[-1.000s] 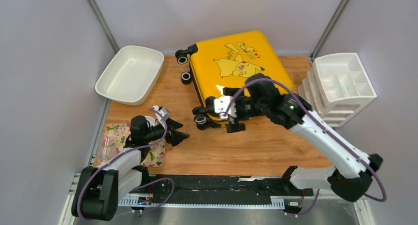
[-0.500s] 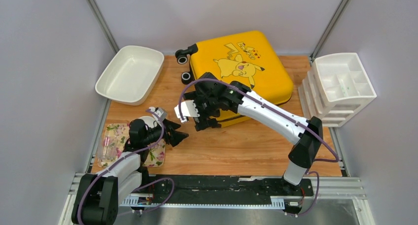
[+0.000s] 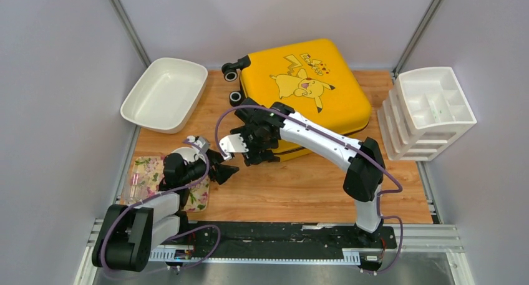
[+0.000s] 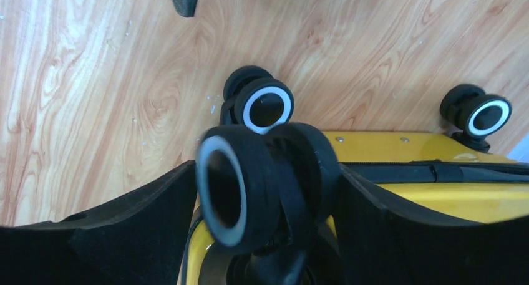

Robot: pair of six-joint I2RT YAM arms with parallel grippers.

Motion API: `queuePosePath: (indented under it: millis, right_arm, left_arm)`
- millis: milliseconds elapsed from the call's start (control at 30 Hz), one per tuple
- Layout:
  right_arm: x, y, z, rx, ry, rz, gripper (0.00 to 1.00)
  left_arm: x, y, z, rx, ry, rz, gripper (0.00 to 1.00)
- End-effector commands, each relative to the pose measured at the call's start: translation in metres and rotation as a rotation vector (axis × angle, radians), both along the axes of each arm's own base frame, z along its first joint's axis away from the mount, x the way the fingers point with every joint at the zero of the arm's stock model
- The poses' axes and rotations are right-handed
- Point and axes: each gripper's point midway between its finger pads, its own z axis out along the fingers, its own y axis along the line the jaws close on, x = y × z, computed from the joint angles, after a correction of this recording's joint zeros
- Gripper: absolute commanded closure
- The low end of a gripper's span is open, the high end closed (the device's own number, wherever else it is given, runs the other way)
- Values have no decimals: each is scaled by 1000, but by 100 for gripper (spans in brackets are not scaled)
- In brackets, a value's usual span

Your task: Open, take out, and arrange the luggage

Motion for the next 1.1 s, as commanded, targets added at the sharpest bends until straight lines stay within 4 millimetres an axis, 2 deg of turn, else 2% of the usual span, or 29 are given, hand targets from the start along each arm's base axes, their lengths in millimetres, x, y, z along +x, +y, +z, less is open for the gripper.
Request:
queuePosePath:
  millis: [0, 67, 100, 167, 200, 233, 300, 367, 500, 633, 800, 900, 967, 1000, 1067]
  right_arm:
    - [12, -9, 11, -57, -62, -23, 39]
    - [11, -17, 14, -64, -53, -39, 60]
    - [12, -21, 17, -52, -44, -53, 75]
    - [11, -27, 26, -25, -34, -81, 94]
    - [12, -30, 29, -13, -26, -91, 100]
    - [11, -34, 27, -10, -18, -100, 100]
    - [12, -36, 36, 28, -34, -109, 100]
    - [14, -38, 35, 38, -47, -114, 100]
    - [17, -54, 45, 61, -53, -153, 100]
    - [20, -61, 50, 84, -59, -167, 100]
    - [21, -71, 48, 85, -49, -182, 100]
    - [20, -74, 47, 88, -43, -187, 100]
    - [19, -74, 47, 94, -35, -192, 100]
    - [18, -73, 47, 99, -29, -193, 100]
    - [16, -68, 51, 131, -10, -198, 100]
  left_arm:
    - [-22, -11, 16, 9, -277, -167, 18]
    - [-22, -12, 19, 18, -339, -192, 22]
    - [-20, -13, 22, 22, -379, -204, 23]
    - [-16, -17, 24, 32, -429, -222, 24]
    - [-12, -18, 21, 39, -433, -221, 24]
    - [-3, -20, 27, 44, -467, -214, 25]
    - [0, -28, 23, 52, -491, -250, 26]
    - [10, -32, 22, 60, -516, -227, 29]
    - [22, -46, 24, 65, -560, -224, 35]
    - [53, -55, 32, 70, -590, -145, 44]
    - [69, -68, 39, 55, -622, -166, 45]
    - [59, -74, 35, 62, -649, -232, 45]
    - [51, -73, 40, 57, -663, -246, 45]
    - [42, -71, 36, 75, -681, -264, 44]
    - [29, -70, 43, 83, -737, -295, 43]
